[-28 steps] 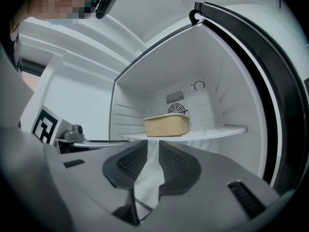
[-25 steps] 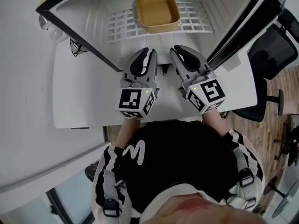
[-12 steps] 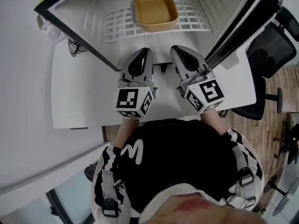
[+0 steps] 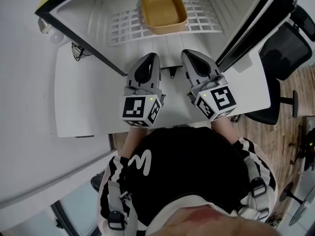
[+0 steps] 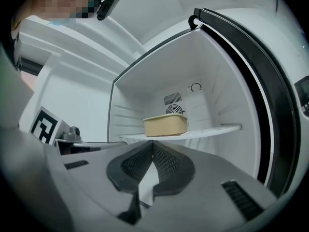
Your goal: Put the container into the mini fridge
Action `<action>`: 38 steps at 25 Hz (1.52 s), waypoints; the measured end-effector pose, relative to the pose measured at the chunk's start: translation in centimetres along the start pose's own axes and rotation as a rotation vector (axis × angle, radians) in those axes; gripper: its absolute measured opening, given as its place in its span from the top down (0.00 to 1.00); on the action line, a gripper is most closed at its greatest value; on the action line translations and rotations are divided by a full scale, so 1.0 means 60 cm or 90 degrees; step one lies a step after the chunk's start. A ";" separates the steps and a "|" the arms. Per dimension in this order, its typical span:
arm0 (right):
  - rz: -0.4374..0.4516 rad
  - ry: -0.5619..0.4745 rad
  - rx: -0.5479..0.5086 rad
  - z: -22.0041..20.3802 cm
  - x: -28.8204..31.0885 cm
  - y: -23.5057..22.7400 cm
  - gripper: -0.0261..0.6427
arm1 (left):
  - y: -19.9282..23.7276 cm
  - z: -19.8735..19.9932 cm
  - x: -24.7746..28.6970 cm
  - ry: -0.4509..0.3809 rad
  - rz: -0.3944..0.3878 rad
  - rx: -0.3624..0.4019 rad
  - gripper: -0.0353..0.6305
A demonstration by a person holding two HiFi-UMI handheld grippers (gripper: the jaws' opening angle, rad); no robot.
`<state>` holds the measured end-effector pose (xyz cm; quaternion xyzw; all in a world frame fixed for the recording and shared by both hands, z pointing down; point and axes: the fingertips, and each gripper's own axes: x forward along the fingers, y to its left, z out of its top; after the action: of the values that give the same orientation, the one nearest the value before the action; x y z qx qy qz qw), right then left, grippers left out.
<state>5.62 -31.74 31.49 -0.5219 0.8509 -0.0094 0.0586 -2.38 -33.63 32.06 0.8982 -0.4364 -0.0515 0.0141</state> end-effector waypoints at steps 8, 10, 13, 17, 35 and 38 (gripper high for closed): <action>0.002 -0.015 0.004 0.010 -0.002 -0.003 0.94 | -0.005 0.008 0.002 -0.005 -0.011 0.000 0.91; 0.005 -0.016 0.006 0.009 0.000 -0.002 0.94 | -0.003 0.010 0.003 -0.008 -0.009 -0.003 0.91; 0.007 -0.009 0.002 0.006 0.002 0.001 0.94 | -0.003 0.009 0.003 -0.008 -0.008 -0.004 0.91; 0.007 -0.007 0.002 0.006 0.004 0.000 0.94 | -0.005 0.007 0.006 -0.007 -0.010 -0.003 0.91; 0.019 -0.007 0.001 0.009 0.005 0.004 0.94 | -0.004 0.008 0.005 -0.009 -0.006 -0.001 0.92; 0.019 -0.006 0.000 0.009 0.005 0.005 0.94 | -0.002 0.009 0.004 -0.010 -0.003 -0.002 0.92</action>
<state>5.30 -31.84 30.90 -0.5093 0.8583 -0.0061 0.0626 -2.19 -33.72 31.51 0.8989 -0.4340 -0.0590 0.0122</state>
